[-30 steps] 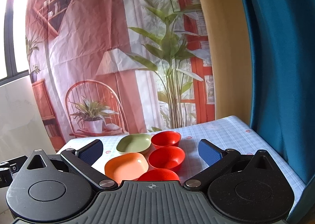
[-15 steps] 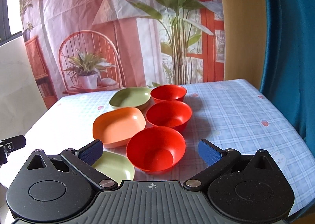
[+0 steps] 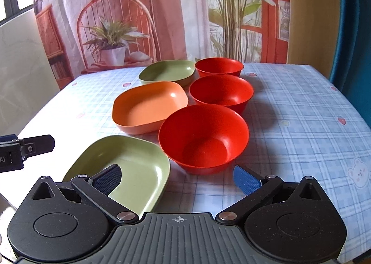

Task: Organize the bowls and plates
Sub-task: 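Move the left gripper to the large green plate and grasp its rim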

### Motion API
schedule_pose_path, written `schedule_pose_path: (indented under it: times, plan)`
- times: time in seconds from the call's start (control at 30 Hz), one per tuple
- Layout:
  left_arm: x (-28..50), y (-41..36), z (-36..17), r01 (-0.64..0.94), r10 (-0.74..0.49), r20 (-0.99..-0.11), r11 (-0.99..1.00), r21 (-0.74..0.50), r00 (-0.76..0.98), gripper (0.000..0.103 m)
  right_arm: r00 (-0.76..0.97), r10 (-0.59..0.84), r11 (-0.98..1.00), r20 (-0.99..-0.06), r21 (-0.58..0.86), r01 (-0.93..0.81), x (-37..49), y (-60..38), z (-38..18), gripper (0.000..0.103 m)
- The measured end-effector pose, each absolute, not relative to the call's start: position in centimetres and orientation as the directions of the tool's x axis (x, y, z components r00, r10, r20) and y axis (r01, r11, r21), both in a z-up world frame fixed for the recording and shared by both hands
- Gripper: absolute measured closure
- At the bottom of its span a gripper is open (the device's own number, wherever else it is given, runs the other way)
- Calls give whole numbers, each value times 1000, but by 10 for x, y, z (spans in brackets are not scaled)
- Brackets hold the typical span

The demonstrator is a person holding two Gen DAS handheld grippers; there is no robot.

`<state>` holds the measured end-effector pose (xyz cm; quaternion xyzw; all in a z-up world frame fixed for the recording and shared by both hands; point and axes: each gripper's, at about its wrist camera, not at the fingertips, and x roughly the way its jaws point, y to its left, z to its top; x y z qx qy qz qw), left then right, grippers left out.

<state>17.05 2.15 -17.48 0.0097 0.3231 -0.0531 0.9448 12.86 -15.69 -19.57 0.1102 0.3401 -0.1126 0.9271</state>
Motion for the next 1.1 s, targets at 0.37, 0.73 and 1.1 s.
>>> schedule_pose_path:
  times: [0.37,0.73,1.1]
  plan:
    - [197,20,-210,127,-128,-720,990,-56,682,20,676,-130,951,-726,103,293,152,-162,-225,0]
    - [209,20,-231,156,-162,-784,984,-84,599,66,610,-124,953,-783,77,293,166,-163,-241,0]
    - [209,16,-231,165,-168,-781,983,-85,602,70,614,-150,959,-775,37,281,168,-161,-245,0]
